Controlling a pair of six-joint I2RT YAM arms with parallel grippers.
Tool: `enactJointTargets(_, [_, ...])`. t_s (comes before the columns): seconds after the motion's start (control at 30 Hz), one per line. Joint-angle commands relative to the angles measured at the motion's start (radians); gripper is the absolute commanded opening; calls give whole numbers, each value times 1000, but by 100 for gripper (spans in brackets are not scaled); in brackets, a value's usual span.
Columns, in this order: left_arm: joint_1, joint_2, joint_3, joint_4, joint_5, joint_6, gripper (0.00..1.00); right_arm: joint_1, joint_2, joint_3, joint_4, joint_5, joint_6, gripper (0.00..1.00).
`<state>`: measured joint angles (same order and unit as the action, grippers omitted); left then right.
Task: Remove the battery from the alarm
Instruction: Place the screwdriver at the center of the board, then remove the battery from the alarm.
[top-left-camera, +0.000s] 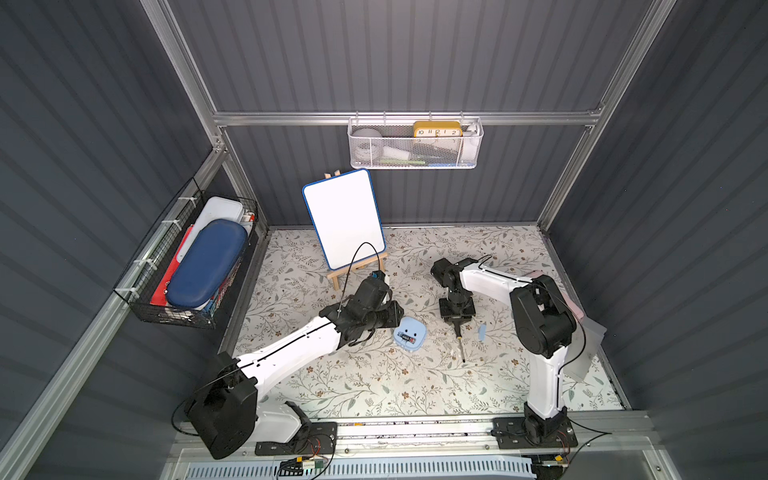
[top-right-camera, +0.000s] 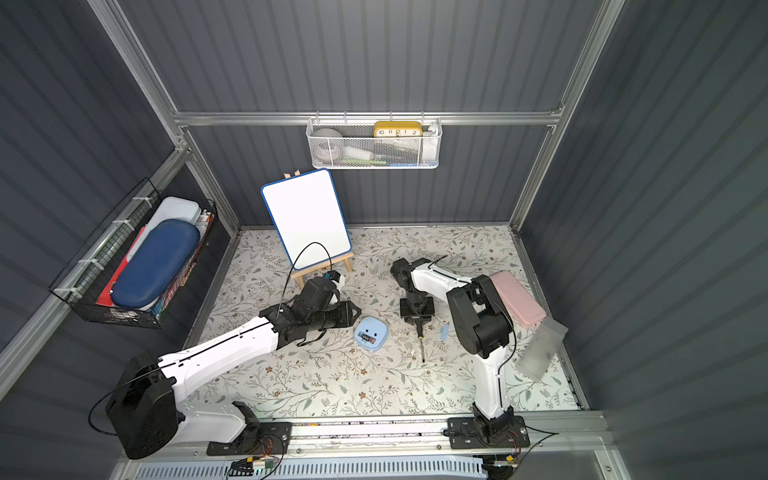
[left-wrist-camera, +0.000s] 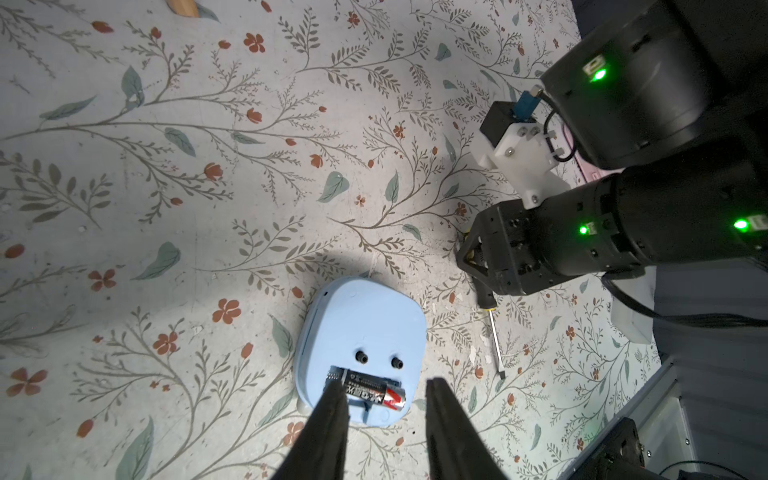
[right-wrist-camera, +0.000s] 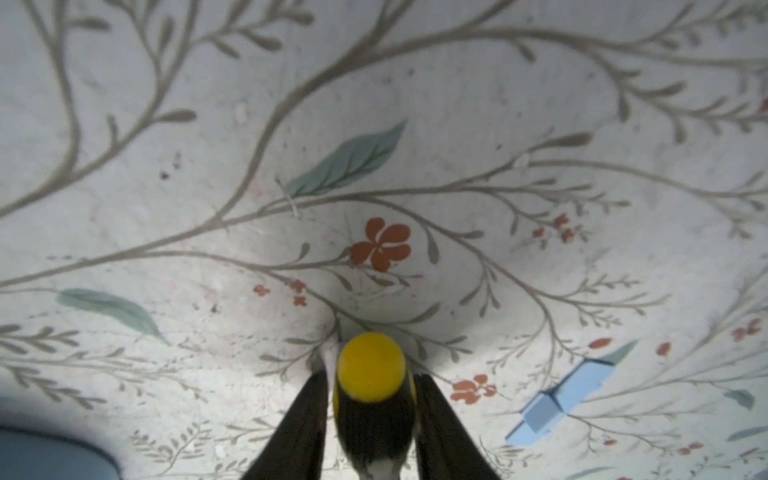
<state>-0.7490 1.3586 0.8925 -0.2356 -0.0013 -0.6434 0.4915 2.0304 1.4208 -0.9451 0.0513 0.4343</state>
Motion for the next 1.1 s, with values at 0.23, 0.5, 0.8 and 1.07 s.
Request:
enactJointTargets(0.23, [17, -30, -8, -69, -20, -32, 43, 35, -84, -28, 45, 16, -11, 48])
enactJointTargets(0.5, [38, -4, -28, -42, -9, -58, 43, 74, -243, -89, 138, -86, -95, 49])
enactJointTargets(0.8, [74, 39, -52, 56, 53, -30, 39, 280, -372, -247, 360, -152, -290, 47])
enactJointTargets(1.07, [76, 4, -96, 127, 75, -1, 39, 310, -350, -199, 337, -158, -370, 49])
